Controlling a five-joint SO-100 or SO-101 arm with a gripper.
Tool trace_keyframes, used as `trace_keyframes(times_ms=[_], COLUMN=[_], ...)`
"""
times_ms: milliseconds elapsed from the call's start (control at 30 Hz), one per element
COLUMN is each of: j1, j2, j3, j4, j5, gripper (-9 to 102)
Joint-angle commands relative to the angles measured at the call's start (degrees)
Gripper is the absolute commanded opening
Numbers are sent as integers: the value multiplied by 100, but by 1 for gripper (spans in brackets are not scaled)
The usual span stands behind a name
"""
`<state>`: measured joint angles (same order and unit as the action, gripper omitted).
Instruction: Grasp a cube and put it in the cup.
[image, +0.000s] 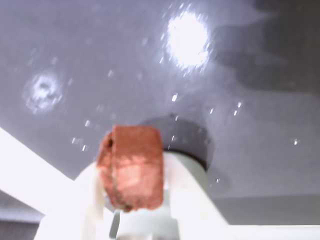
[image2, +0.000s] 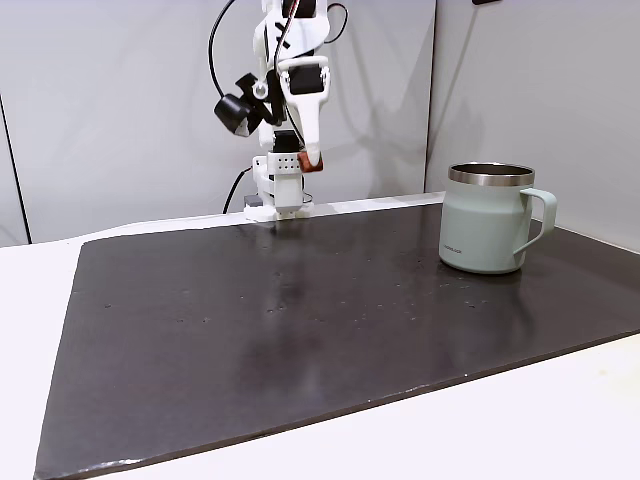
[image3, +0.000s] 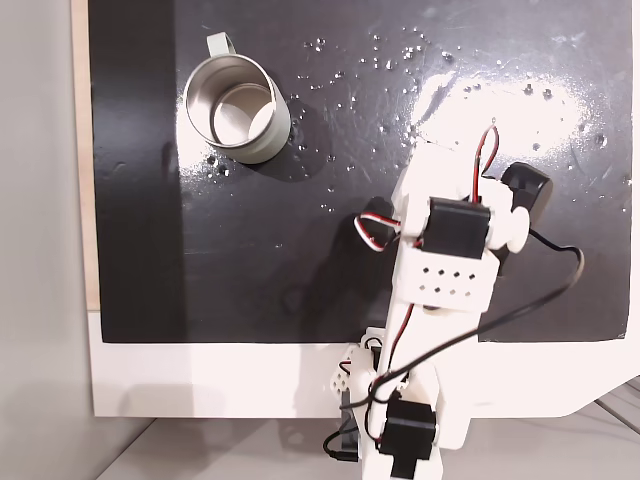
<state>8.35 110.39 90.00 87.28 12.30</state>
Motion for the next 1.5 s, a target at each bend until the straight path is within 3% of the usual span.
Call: trace_keyframes(times_ms=[0,500,1033,1467], j1=[-97,-633,-1494,-2171], j2=[457,237,-2083,-3270], j3=[-606,-1406,-4403,-5730], j4=[176,246,844,844], j5=[26,229,861,879], gripper=[7,7,7,7])
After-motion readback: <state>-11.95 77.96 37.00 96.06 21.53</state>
